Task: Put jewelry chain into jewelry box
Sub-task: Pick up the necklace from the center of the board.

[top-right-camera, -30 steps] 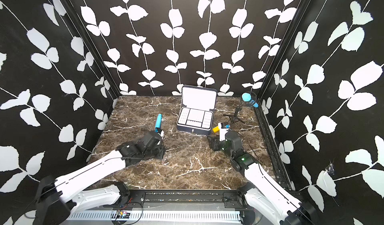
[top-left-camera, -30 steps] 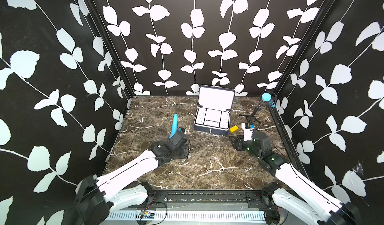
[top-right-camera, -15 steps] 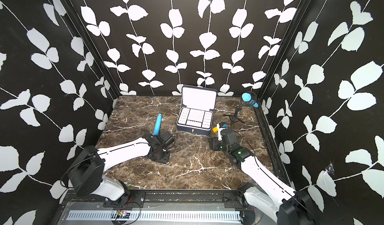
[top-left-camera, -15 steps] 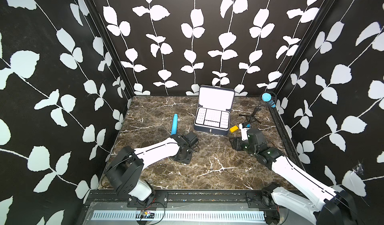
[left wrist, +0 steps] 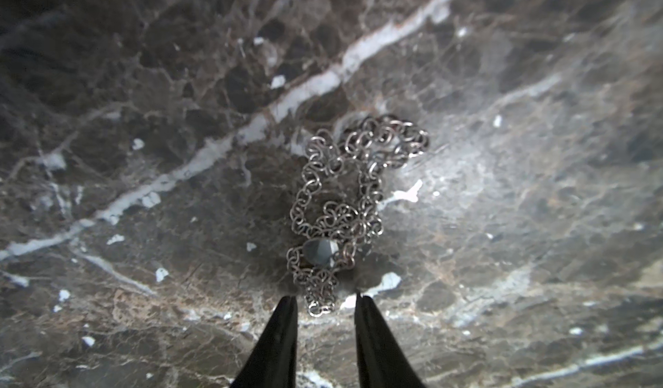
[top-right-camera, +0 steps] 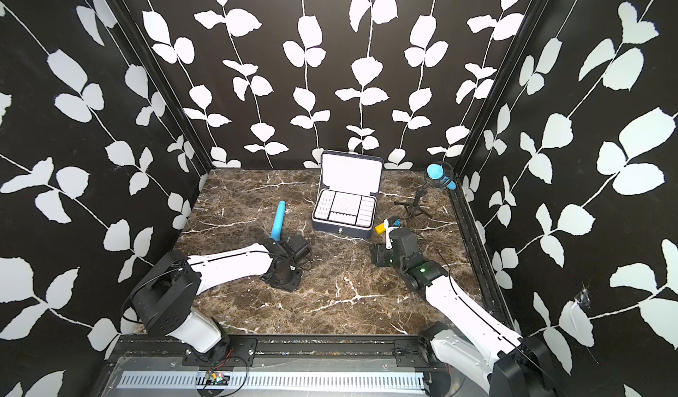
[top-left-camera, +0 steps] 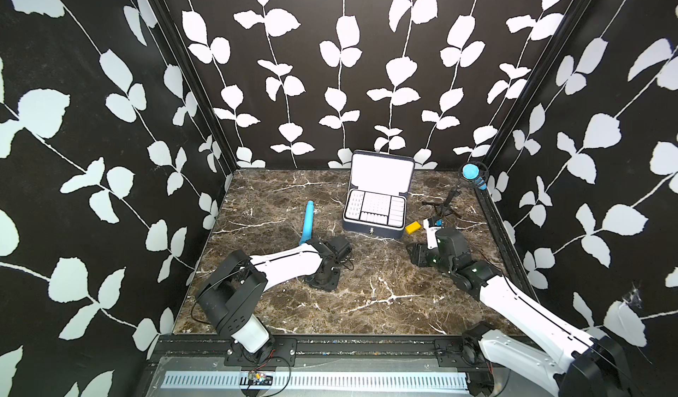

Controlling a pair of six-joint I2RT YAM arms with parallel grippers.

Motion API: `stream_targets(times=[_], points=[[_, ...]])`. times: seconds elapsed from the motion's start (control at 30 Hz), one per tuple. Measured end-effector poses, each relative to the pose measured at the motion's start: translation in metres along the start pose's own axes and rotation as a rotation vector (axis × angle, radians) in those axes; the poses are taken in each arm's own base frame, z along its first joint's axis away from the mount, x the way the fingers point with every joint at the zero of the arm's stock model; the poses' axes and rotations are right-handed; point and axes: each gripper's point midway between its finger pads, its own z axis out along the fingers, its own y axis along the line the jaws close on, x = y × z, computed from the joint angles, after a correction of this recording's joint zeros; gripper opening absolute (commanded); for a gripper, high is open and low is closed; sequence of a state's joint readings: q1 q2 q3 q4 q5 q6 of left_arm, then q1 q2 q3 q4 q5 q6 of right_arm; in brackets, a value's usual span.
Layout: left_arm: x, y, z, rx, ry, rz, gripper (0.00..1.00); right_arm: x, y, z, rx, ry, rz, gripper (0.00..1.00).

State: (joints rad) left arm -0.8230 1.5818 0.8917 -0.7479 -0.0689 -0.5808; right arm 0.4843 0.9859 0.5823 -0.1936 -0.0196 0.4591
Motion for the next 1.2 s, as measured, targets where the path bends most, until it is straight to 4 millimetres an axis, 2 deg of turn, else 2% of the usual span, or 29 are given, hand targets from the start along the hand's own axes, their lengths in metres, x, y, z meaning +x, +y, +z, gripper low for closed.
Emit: stream_targets(times=[0.37, 0.57, 0.8, 0.97, 1.2], points=[[-0.001, 0.003, 0.007, -0.010, -0.014, -0.026, 0.20, -0.004, -0.002, -0.007, 0.007, -0.034, -0.004, 0.63], [-0.003, 0.000, 0.007, 0.010, -0.030, -0.036, 0.00, -0.007, -0.002, -0.009, 0.010, -0.047, -0.005, 0.63], [-0.006, 0.010, 0.002, -0.012, -0.080, -0.045, 0.00, -0.003, -0.004, -0.008, 0.015, -0.039, -0.015, 0.62], [-0.016, 0.011, -0.026, 0.020, -0.180, -0.018, 0.00, -0.009, -0.001, -0.015, 0.001, -0.071, -0.021, 0.63], [-0.037, 0.005, -0.100, 0.109, -0.389, 0.090, 0.00, -0.023, 0.014, -0.028, -0.076, -0.138, -0.051, 0.62]])
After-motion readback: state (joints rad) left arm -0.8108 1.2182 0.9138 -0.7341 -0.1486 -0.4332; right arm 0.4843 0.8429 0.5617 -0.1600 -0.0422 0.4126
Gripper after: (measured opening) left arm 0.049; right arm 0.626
